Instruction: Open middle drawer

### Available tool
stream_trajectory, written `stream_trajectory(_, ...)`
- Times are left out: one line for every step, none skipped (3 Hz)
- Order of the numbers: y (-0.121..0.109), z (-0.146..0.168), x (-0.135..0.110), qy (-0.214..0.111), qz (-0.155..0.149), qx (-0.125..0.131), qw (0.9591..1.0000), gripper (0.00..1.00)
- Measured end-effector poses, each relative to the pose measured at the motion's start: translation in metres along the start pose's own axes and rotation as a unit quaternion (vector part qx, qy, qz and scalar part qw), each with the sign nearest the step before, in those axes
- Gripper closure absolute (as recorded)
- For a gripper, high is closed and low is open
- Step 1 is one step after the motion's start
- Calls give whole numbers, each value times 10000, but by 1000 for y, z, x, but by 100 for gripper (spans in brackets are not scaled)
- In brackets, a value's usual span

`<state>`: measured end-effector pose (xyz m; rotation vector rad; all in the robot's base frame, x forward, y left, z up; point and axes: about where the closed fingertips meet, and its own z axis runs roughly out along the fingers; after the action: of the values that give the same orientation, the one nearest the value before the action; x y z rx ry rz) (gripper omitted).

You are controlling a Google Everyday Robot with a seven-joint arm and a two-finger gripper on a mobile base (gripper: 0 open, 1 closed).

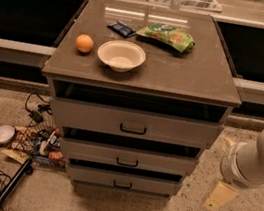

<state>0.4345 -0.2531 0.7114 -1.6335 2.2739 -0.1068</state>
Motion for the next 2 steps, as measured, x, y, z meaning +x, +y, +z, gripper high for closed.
stream_trajectory(0,0,0,4,-1,-3,10000,0)
stream_trajectory(8,31,-5,81,-92,-51,9999,0)
